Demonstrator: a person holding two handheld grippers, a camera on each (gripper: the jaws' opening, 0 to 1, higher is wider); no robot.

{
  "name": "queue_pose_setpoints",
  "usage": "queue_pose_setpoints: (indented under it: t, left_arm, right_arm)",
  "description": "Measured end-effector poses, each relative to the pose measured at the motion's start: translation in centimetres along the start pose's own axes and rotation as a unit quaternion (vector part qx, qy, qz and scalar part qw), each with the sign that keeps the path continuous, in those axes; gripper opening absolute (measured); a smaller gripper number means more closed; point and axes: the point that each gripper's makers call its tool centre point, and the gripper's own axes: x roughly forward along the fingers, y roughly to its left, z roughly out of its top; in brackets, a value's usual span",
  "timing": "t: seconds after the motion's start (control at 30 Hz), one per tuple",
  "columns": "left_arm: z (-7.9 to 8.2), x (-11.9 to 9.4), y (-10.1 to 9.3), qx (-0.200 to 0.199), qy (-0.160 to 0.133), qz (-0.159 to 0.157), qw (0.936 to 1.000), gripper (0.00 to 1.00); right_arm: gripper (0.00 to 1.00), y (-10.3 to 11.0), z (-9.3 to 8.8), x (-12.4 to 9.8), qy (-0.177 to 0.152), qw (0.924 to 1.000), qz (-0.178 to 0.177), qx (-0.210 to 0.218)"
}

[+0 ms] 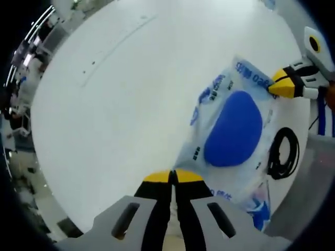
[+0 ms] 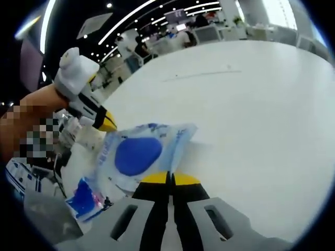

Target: Arrange the tabletop items into an orderly group along one side of the table until the central work area is clear of visible clutter.

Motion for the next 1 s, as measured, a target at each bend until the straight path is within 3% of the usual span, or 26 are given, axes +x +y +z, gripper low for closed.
queue_pose_setpoints:
  t: [0.2, 0.43, 0.77, 0.93, 1.0]
  left_arm:
    - [0.9, 0.2, 0.4, 0.001, -0.006, 0.006, 1.0, 0.0]
    - [0.4, 1.5, 0.0, 0.007, 0.009, 0.001, 0.9999, 0.0]
    - [0.2, 2.2, 0.4, 0.026, 0.004, 0.011, 0.9996, 0.0]
    - [0.3, 2.3, 0.7, 0.035, -0.001, 0.019, 0.9992, 0.0]
    - [0.5, 2.1, 0.6, 0.03, -0.008, 0.016, 0.9994, 0.07]
  right_arm:
    - [0.02, -0.4, 0.2, 0.2, -0.004, 1.0, -0.005, -0.001]
    - [0.02, -0.8, -0.6, 0.8, 0.009, 0.9999, -0.006, 0.001]
    - [0.02, -0.9, -1.4, 1.1, 0.019, 0.9998, -0.006, 0.003]
    - [0.05, -0.8, -0.9, 0.8, 0.005, 0.9998, -0.006, -0.016]
    - [0.07, -0.9, -0.6, 0.7, -0.002, 0.9999, -0.007, -0.01]
